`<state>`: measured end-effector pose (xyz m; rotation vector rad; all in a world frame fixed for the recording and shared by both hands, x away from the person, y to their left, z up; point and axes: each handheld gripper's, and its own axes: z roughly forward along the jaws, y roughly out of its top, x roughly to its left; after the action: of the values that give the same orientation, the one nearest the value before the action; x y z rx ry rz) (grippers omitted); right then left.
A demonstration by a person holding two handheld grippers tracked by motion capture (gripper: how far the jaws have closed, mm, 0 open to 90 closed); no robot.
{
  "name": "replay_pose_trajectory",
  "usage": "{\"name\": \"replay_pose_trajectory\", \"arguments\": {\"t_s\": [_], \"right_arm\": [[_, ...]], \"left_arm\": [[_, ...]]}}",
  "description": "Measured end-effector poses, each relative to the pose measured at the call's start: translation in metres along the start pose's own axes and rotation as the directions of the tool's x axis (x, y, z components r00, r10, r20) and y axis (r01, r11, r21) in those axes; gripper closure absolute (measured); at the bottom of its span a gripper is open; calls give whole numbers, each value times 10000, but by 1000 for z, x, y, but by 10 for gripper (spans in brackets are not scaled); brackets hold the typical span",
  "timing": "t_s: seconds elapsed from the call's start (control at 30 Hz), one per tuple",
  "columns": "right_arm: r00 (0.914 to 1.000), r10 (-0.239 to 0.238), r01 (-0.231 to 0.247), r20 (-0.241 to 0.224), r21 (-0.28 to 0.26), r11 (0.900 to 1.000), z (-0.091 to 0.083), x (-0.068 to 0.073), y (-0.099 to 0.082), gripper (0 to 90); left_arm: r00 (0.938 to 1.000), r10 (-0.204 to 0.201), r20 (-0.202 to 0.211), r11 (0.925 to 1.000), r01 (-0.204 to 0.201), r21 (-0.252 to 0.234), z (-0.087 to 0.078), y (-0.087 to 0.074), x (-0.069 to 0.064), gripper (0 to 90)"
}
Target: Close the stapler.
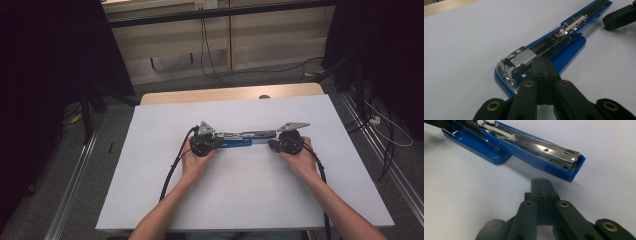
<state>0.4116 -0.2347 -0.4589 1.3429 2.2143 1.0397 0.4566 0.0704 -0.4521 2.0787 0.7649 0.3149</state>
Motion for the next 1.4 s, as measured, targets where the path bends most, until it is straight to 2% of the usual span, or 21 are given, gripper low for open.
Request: {"name": "replay_pose_trajectory", "arguments": {"t_s": [0.23,0.3,0.5,0.53,0.63,0.77,0.8,0.93,1.03,1.07,1.4], "right_arm": [[10000,-12,12,29,-125,9999,2,-3,0,900],[10000,-18,18,45,-122,9999,2,-3,0,900],[10000,28,-27,75,-161,9999,2,-3,0,900],[10000,38,-37,66,-165,9999,2,-3,0,900],[9999,122,-121,51,-181,9998,2,-3,0,900],[9999,124,-122,106,-191,9997,2,-3,0,900],[9998,131,-128,123,-184,9997,2,-3,0,900],[9998,104,-100,187,-176,9998,2,-3,0,900],[9997,104,-99,236,-182,9998,2,-4,0,900],[9996,97,-93,248,-185,9998,2,-4,0,900],[9994,105,-98,341,-206,9997,2,-4,0,900]], "left_arm": [[9997,-226,49,9997,226,-71,1,-1,-1,900],[10000,-67,-37,10000,67,-61,1,0,-1,900],[10000,-62,-13,10000,62,-70,1,0,-1,900],[9998,-182,64,9998,182,-71,1,0,-1,900],[9997,-218,98,9997,219,-106,1,-1,0,900],[9998,-187,86,9998,188,-100,1,-1,-1,900],[10000,-57,32,10000,57,-69,1,0,0,900],[10000,-52,38,10000,53,-67,1,0,0,900],[9998,-191,83,9998,192,-101,1,-1,-1,900],[10000,-39,14,10000,39,-66,1,0,0,900],[10000,-46,31,10000,46,-64,1,0,0,900]]}}
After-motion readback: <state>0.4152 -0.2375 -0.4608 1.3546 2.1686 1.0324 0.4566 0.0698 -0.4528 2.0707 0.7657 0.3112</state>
